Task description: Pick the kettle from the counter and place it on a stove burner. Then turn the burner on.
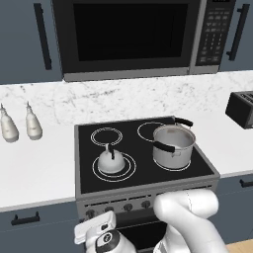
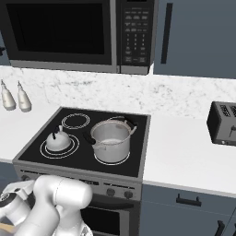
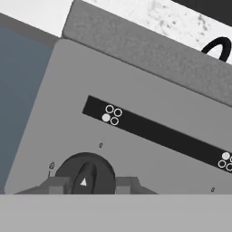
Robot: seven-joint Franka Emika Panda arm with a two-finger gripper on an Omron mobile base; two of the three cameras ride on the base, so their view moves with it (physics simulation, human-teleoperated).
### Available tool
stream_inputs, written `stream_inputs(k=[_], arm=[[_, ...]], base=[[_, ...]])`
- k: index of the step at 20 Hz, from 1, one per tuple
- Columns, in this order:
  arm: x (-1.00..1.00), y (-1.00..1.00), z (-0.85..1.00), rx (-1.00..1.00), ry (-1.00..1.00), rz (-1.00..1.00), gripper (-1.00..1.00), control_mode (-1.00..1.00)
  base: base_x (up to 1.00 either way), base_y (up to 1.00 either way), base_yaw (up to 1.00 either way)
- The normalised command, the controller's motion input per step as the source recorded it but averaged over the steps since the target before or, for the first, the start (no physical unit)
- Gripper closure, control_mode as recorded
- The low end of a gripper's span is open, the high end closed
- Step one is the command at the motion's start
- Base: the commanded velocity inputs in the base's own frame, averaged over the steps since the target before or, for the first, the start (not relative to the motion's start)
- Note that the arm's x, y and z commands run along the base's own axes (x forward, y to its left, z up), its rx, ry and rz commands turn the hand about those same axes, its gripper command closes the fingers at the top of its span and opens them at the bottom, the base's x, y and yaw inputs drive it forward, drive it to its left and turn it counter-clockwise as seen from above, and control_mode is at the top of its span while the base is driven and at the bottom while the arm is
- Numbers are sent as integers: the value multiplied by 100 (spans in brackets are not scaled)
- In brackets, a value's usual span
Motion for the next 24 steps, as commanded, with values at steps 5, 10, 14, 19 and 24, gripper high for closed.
stream_inputs(k=[5, 10, 14, 19, 24], arm=[[0, 0, 0, -7, 6, -1, 100, -100], [0, 0, 0, -7, 10, -1, 100, -100], [0, 0, 0, -4, 11, 0, 100, -100], [0, 0, 0, -4, 9, 0, 100, -100], [0, -3, -3, -4, 13, 0, 100, -100]], base=[[0, 0, 0], [0, 0, 0], [0, 0, 0], [0, 0, 0], [0, 0, 0]])
